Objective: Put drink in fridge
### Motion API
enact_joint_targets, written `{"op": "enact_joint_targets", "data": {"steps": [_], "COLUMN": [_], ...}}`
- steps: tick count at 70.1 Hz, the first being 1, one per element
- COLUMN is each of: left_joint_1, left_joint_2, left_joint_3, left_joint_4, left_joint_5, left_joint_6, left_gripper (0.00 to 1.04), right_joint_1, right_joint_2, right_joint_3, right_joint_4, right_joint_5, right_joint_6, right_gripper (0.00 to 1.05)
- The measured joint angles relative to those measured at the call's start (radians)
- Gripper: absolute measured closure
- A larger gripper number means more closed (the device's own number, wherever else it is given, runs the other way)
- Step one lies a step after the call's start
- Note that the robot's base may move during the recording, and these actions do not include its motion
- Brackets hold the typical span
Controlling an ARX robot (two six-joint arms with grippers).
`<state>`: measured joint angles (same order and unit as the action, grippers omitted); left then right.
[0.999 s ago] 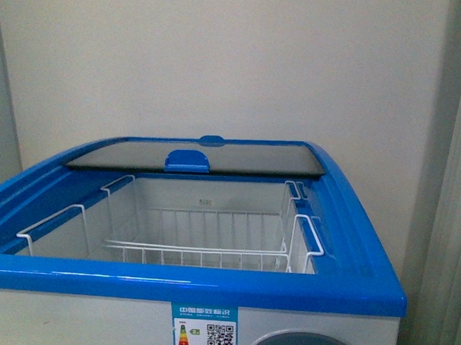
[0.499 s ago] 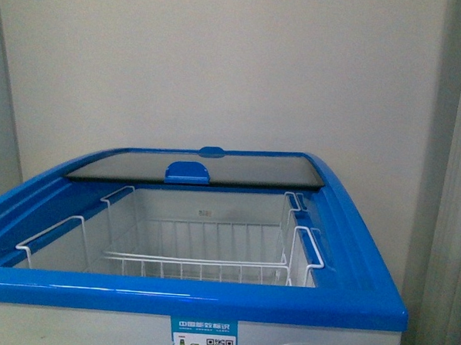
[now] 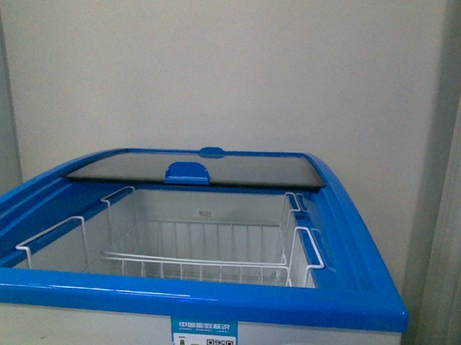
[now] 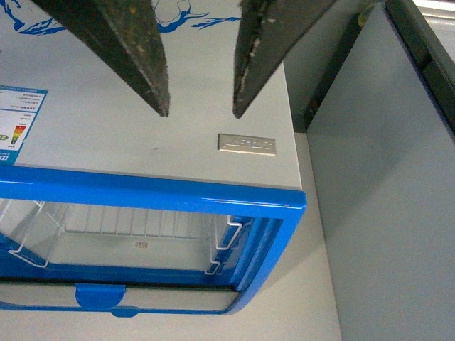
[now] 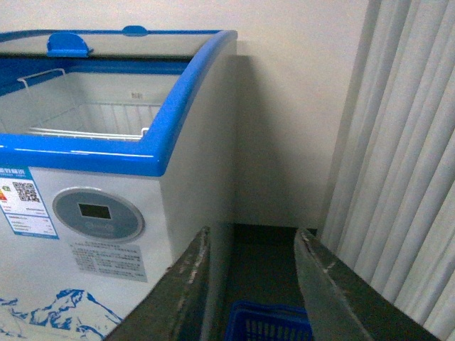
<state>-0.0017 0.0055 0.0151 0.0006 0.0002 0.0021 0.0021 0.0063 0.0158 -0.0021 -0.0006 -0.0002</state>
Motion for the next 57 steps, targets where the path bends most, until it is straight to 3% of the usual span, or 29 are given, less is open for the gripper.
{"op": "enact_joint_targets", "data": {"steps": [24, 57], "left_joint_1": [0.0, 0.0], "left_joint_2": [0.0, 0.0], "left_joint_3": [0.0, 0.0], "left_joint_4": [0.0, 0.0], "left_joint_5": [0.0, 0.0], "left_joint_6": [0.0, 0.0], "left_gripper": [0.07, 0.08], "right_joint_1": [0.0, 0.0], "right_joint_2": [0.0, -0.001], "right_joint_3": [0.0, 0.0], "right_joint_4": [0.0, 0.0], "right_joint_5": [0.0, 0.0], "right_joint_6": [0.0, 0.0], "right_gripper": [0.07, 0.08]}}
